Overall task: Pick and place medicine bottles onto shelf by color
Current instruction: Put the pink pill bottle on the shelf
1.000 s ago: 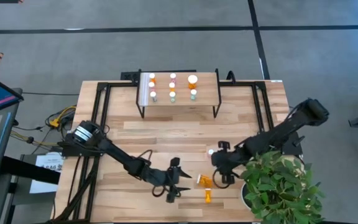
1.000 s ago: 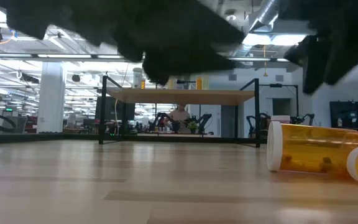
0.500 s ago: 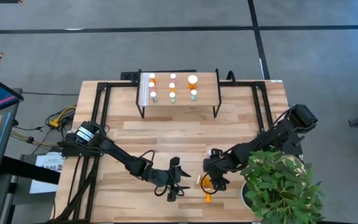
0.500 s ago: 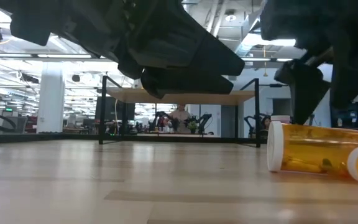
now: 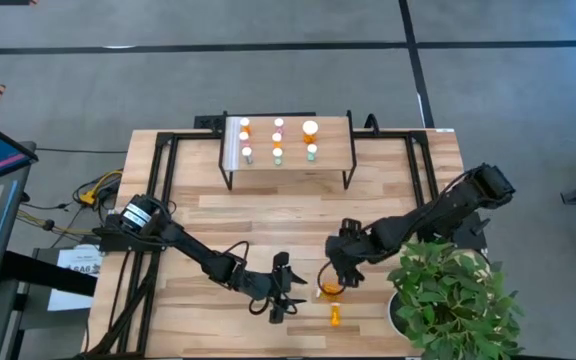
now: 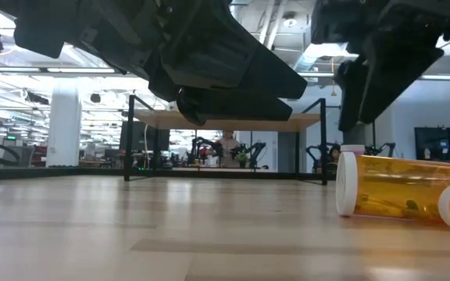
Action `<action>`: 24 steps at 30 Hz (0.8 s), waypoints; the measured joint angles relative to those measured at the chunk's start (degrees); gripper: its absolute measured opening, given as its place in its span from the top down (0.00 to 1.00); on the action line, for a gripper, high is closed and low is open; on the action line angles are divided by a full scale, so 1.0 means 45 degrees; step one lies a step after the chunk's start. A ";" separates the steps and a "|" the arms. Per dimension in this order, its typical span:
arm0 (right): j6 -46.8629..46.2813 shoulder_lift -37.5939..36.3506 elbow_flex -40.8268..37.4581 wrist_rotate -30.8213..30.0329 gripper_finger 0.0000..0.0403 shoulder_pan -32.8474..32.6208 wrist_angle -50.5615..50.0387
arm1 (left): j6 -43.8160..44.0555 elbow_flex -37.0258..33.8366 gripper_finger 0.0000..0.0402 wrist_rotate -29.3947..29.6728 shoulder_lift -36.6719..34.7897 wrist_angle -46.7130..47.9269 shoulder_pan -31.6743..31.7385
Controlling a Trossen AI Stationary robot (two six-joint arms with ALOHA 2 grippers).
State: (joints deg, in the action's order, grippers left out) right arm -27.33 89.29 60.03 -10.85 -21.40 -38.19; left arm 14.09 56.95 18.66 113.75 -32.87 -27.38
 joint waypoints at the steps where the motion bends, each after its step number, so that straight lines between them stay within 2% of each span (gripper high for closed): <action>1: 0.0125 -0.0131 0.0000 -0.0001 0.19 0.0117 -0.0054 | 0.0000 0.0000 0.46 -0.0001 0.0000 0.0031 0.0000; 7: 0.0765 -0.0742 -0.0051 -0.0559 0.19 0.1080 -0.0309 | -0.0005 -0.0010 0.46 -0.0006 -0.0005 0.0031 0.0000; 13: 0.1129 -0.0810 -0.1083 -0.0035 0.19 0.1822 0.0050 | 0.0000 -0.0010 0.46 -0.0016 -0.0005 0.0076 0.0000; 24: 0.1042 -0.2923 -0.2940 0.0049 0.19 0.1552 0.2152 | 0.0005 -0.0010 0.46 -0.0045 -0.0010 0.0212 -0.0005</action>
State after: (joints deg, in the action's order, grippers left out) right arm -22.64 76.14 46.80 -10.63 -14.41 -28.51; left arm 14.11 56.90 18.46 113.71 -31.92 -27.40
